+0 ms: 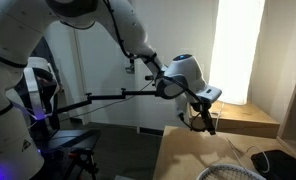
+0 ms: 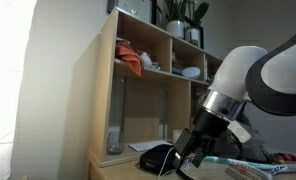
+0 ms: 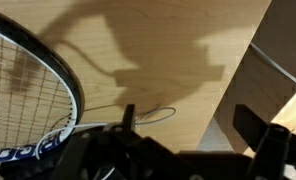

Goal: Move the tennis rack slightly to the right. Pick up the orange towel from the top compartment and put it on the table.

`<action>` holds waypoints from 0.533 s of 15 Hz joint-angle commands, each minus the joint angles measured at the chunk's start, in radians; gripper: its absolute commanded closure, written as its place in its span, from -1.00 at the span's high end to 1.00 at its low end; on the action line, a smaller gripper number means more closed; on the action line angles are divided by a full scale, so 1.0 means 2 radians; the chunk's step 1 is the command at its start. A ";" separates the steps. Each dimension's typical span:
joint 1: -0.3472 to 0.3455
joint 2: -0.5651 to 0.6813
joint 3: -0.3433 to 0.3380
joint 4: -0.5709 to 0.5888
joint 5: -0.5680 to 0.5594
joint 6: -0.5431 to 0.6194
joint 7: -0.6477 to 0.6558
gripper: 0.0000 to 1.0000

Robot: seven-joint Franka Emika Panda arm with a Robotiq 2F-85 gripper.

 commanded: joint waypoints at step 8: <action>-0.016 0.027 0.005 0.015 -0.047 -0.008 0.066 1.00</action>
